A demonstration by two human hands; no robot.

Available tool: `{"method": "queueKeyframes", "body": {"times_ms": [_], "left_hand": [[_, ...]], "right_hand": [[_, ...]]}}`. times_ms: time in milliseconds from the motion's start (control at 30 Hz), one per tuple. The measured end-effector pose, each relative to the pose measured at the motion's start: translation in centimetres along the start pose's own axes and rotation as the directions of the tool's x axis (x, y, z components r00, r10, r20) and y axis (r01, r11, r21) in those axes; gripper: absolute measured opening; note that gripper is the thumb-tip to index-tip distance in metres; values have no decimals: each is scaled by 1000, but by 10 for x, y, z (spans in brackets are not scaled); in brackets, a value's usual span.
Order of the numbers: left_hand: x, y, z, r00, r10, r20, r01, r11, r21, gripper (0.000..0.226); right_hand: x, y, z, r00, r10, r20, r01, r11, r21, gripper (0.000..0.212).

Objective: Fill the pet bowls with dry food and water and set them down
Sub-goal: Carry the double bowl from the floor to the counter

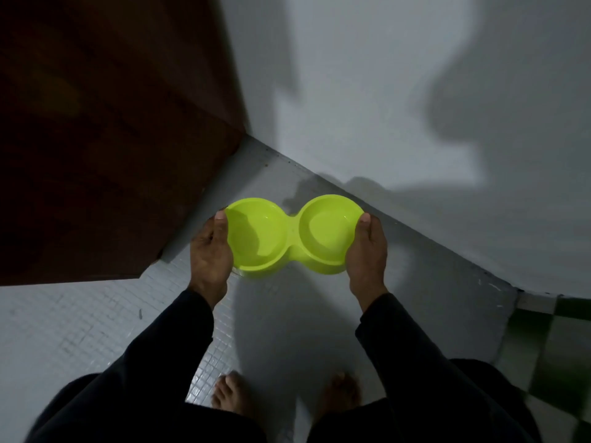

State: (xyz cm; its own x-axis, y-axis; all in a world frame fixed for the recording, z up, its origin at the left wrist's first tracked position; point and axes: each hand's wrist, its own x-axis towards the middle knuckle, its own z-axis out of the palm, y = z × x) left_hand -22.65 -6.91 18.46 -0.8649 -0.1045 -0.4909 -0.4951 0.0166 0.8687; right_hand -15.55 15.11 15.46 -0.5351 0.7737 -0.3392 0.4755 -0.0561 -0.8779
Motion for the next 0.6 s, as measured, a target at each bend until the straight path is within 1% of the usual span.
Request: {"method": "queueKeyframes", "body": {"times_ms": [67, 167, 333, 533, 600], "left_hand": [[-23, 33, 1, 1000, -3, -7, 3, 1000, 2, 31], [-58, 81, -1, 999, -28, -17, 29, 999, 23, 27], [-119, 168, -12, 1000, -18, 3, 18, 998, 64, 29], [-191, 277, -20, 999, -32, -9, 33, 994, 100, 35], [-211, 312, -20, 999, -23, -22, 25, 995, 93, 32]], "right_hand": [[-16, -31, -18, 1000, 10, -7, -10, 1000, 10, 41], [-39, -81, -45, 1000, 12, -14, -12, 1000, 2, 31], [-82, -168, -87, 999, -21, -33, 21, 1000, -10, 34], [-133, -278, -137, 999, -19, -47, 18, 1000, -3, 32], [-146, -314, -152, 998, -27, -55, 27, 1000, 8, 31]]}}
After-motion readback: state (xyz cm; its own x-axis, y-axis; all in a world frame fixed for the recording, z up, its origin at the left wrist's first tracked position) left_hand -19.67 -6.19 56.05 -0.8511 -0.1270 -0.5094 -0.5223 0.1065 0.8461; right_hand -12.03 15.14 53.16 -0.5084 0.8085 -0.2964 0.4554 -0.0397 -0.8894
